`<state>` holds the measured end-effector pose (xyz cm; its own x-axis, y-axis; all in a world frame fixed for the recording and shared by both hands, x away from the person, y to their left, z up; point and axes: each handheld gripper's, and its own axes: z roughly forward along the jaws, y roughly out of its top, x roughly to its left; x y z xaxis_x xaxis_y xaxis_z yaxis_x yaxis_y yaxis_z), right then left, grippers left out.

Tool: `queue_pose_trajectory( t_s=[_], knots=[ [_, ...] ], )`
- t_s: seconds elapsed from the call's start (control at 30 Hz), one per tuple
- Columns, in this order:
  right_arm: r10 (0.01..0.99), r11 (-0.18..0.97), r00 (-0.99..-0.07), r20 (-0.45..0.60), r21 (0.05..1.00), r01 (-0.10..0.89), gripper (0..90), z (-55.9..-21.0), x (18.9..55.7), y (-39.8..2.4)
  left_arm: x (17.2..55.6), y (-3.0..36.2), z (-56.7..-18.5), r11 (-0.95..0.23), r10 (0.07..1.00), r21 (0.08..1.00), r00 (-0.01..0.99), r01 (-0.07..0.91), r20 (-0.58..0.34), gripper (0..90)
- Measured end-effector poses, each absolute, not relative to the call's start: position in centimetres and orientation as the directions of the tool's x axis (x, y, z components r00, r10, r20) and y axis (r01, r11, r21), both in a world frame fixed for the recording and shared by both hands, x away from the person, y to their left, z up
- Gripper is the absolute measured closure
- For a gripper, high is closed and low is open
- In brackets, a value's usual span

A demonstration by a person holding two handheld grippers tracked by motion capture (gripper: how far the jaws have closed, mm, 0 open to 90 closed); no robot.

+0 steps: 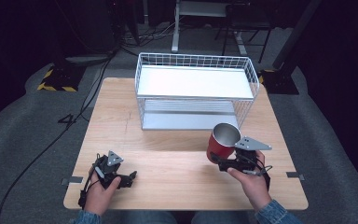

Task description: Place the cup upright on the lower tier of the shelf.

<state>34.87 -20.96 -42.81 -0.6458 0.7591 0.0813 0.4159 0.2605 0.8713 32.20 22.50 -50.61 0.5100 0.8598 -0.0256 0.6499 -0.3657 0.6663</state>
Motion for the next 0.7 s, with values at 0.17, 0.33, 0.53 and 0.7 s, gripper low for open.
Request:
queue_pose_trajectory(
  t_s=[0.17, 0.33, 0.53, 0.7],
  knots=[
    [0.759, 0.267, -0.647, 0.074, 0.870, 0.413, 16.7, -42.5, 36.5, -20.0, 32.2, 22.5, -50.6, -0.365, 0.860, 0.665, 0.509, 0.651, -0.027, 0.1],
    [0.767, 0.271, -0.638, 0.063, 0.870, 0.413, 16.7, -42.6, 38.1, -19.2, 32.2, 22.5, -50.6, -0.365, 0.860, 0.665, 0.510, 0.651, -0.027, 0.1],
    [0.784, 0.270, -0.618, 0.054, 0.867, 0.418, 16.7, -42.9, 40.1, -18.3, 32.3, 22.5, -50.6, -0.364, 0.862, 0.668, 0.507, 0.649, -0.024, 0.0],
    [0.795, 0.277, -0.605, 0.046, 0.860, 0.429, 16.7, -43.4, 41.6, -17.5, 32.4, 22.4, -50.6, -0.364, 0.862, 0.668, 0.507, 0.650, -0.023, 0.1]
  ],
)
